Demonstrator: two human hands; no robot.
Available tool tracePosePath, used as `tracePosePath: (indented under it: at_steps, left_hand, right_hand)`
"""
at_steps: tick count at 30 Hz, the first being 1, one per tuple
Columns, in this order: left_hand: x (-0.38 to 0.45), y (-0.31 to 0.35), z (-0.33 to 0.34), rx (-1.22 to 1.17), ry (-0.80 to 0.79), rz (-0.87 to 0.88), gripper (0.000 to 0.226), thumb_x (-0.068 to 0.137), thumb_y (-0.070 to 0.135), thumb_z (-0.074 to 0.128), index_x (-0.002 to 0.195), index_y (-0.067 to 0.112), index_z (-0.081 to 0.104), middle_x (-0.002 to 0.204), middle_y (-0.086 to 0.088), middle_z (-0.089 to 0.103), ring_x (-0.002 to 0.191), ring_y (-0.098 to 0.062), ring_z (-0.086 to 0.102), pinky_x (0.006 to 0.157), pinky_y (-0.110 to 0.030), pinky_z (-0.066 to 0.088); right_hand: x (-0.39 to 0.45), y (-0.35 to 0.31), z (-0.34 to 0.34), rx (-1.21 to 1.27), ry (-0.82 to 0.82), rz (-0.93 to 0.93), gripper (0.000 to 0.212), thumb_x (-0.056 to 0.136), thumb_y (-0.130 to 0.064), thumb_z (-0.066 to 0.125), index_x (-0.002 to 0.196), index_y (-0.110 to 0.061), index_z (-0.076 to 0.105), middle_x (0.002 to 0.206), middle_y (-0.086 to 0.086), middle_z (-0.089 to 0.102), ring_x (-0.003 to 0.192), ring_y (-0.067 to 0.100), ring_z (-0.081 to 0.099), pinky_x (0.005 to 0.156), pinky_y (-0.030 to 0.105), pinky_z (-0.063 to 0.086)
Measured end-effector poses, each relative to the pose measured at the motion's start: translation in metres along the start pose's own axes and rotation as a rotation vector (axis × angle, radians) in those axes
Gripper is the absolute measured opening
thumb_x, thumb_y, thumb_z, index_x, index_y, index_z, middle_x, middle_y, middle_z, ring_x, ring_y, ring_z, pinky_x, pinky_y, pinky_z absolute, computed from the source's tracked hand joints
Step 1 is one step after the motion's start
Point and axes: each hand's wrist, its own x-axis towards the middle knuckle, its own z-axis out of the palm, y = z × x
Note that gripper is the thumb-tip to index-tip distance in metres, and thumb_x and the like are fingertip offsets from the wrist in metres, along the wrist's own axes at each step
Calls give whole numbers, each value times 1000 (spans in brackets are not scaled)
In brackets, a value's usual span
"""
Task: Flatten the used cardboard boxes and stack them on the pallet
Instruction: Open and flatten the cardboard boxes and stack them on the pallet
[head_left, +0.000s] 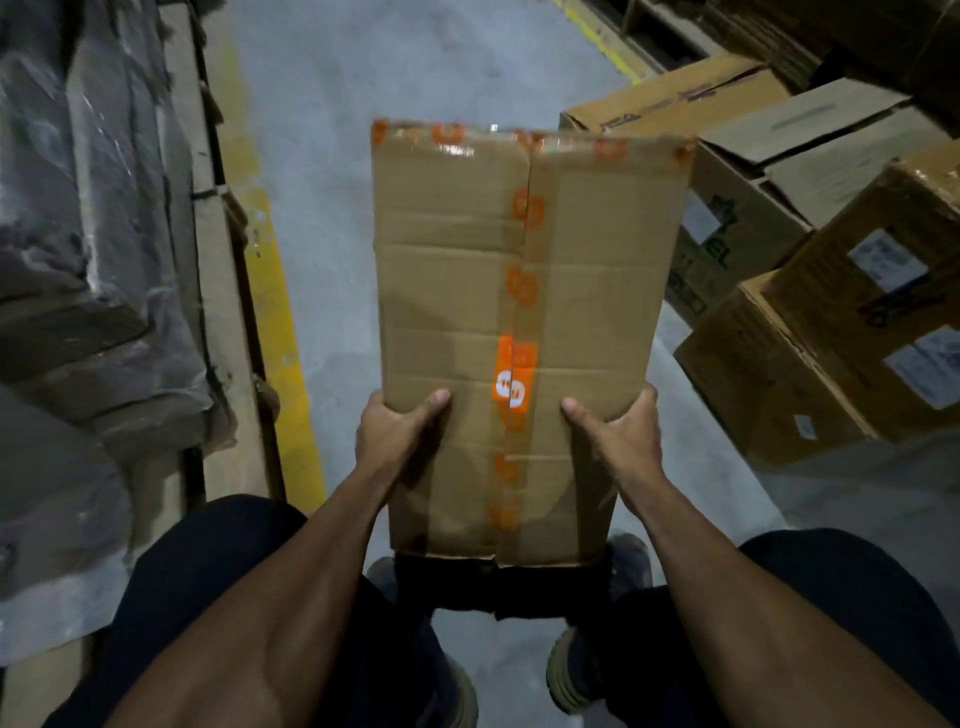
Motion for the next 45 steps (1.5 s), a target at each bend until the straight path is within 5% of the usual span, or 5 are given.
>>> tracePosePath:
  at_steps: [9, 17, 26, 38, 45]
  left_hand:
    - [27, 29, -3, 257, 194, -2, 91, 67, 85, 62, 122, 12, 61, 126, -13, 63, 122, -37, 55, 100, -44, 47]
    - [35, -54, 12, 186, -177, -232, 89, 60, 69, 82, 123, 10, 62, 118, -6, 69, 103, -24, 66, 81, -31, 51]
    - [54, -54, 19, 242, -51, -198, 83, 63, 72, 74, 124, 17, 63, 117, -6, 69, 106, -30, 64, 94, -44, 54]
    - [77, -57, 39, 441, -159, 51, 93, 82, 66, 59, 149, 17, 18, 149, -13, 40, 131, -36, 47, 102, -56, 46]
    - [69, -31, 63, 958, -247, 697, 62, 101, 45, 33, 151, 10, 31, 160, -18, 25, 147, -37, 23, 118, -55, 27]
  right_hand:
    - [35, -36, 16, -184, 60, -89, 85, 76, -73, 64, 141, -24, 41, 134, 5, 56, 124, 31, 52, 101, 52, 47]
    - [37, 51, 43, -379, -245, 225, 91, 95, -58, 56, 159, -32, -2, 155, 19, 33, 136, 43, 41, 108, 49, 38]
    - [46, 54, 53, -412, -195, 211, 90, 90, -67, 54, 156, -44, -2, 156, 12, 35, 135, 40, 44, 109, 56, 40]
    - [61, 41, 61, -677, -258, 21, 81, 98, -61, 44, 158, -42, -7, 165, 10, -21, 153, 35, -2, 119, 53, 18]
    - [62, 41, 70, -807, -260, -11, 74, 105, -53, 34, 159, -32, -12, 162, 6, -34, 152, 33, -19, 121, 57, 10]
